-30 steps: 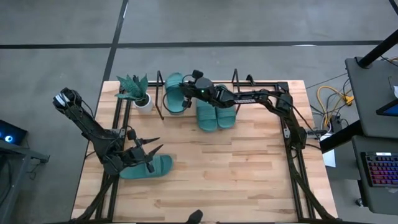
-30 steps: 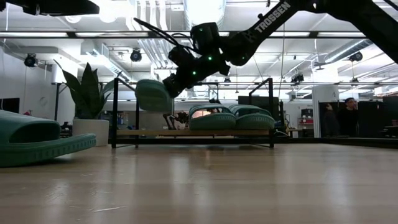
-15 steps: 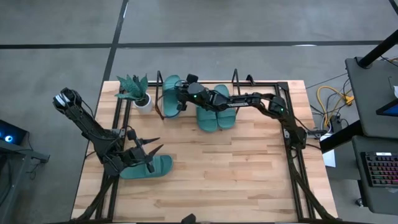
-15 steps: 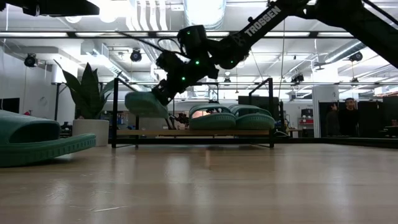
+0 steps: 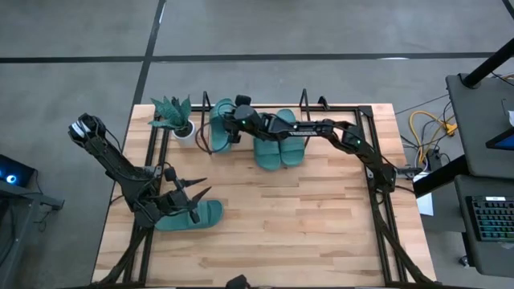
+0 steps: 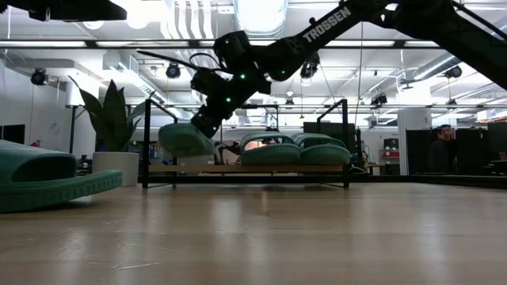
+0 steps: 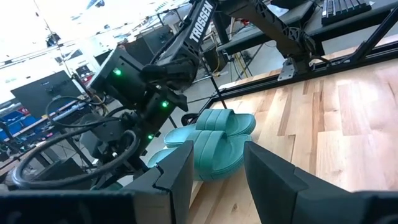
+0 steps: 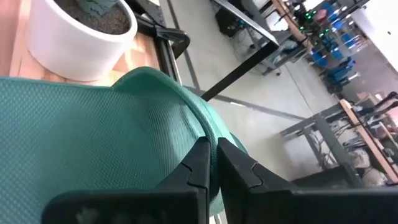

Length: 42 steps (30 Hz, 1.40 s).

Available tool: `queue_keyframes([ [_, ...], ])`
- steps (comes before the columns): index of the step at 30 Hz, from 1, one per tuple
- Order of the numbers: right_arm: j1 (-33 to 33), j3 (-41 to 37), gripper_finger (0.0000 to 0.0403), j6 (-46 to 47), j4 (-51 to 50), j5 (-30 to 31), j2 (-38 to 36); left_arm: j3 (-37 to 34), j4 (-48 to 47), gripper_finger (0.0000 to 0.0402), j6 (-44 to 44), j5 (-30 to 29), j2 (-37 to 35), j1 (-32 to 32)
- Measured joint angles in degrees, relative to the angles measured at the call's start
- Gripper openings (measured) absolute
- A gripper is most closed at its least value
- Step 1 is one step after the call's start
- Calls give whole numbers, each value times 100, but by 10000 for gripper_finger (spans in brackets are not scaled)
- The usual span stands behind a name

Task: Pick and place slides into the shelf
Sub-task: Put the slipper on the shelf

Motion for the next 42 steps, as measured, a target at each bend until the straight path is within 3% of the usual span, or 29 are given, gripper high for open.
queue_keyframes([
  [5,0,187,25,393,-394,-38,0,-2,0,125,0,0,17,-1],
  [9,-4,295,39,490,-448,-530,-9,-2,2,125,0,2,17,-1],
  [15,4,349,60,812,-502,-752,-10,-7,-1,125,0,4,17,-1],
  [28,0,351,132,1060,-729,-764,-33,-35,-1,125,-2,7,17,-1],
  [35,0,351,145,1046,-761,-818,-299,-52,0,125,-2,7,17,-1],
  [39,-6,351,139,557,-1300,-1733,-632,-52,6,125,0,7,17,-5],
  [42,40,353,134,-37,-1875,-1688,-742,-50,24,125,6,11,6,-5],
])
